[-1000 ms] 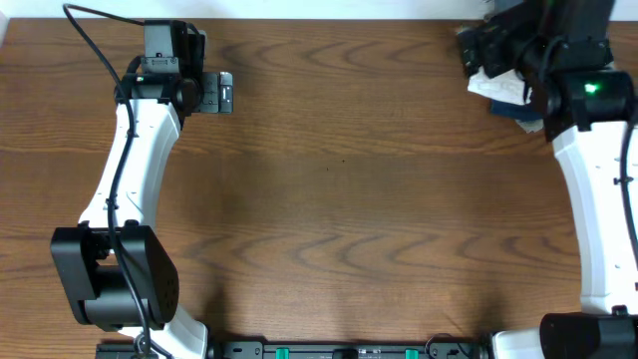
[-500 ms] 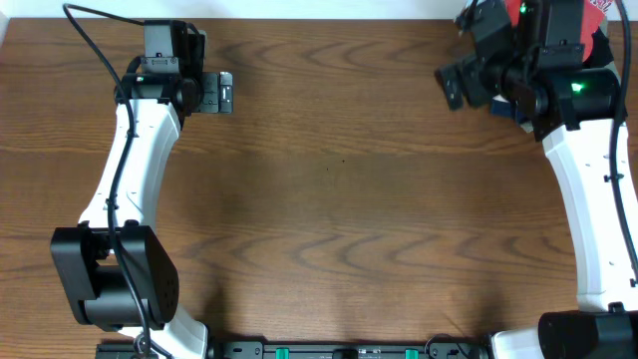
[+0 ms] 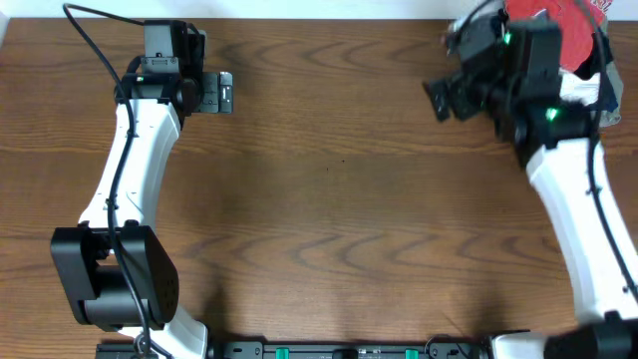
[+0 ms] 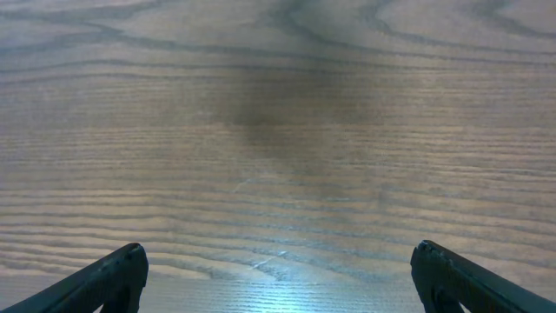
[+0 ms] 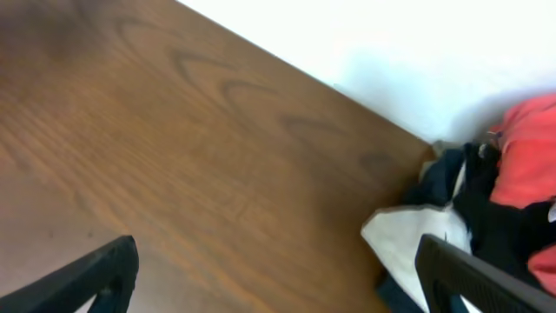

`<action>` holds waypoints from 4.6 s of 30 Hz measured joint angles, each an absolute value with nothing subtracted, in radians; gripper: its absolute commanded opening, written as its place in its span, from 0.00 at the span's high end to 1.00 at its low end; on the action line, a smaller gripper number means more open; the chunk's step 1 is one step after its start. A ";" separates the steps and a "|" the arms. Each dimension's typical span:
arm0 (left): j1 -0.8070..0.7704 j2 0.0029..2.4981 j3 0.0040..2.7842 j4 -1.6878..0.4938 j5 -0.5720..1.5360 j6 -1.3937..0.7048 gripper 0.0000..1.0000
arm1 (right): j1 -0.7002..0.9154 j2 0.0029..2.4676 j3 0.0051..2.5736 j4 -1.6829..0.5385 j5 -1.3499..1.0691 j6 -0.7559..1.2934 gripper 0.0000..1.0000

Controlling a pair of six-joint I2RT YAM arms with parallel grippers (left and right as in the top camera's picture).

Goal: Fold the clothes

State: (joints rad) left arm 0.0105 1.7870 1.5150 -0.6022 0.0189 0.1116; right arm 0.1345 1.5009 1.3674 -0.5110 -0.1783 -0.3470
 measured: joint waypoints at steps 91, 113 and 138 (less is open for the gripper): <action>0.017 1.346 1.119 -0.270 0.019 0.112 0.02 | 0.038 0.012 0.009 -0.057 -0.174 -0.222 0.01; 0.115 0.261 0.152 0.005 0.011 0.078 0.02 | 0.038 0.012 0.009 -0.058 -0.165 -0.221 0.01; 0.115 0.011 0.017 -0.022 -0.030 0.083 0.02 | 0.038 0.012 0.009 -0.057 -0.165 -0.221 0.01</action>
State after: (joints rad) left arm 0.1154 0.0109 0.0174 -0.0216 -0.0299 0.0830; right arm 0.0383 0.0120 0.0090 -0.0574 -0.1646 -0.2214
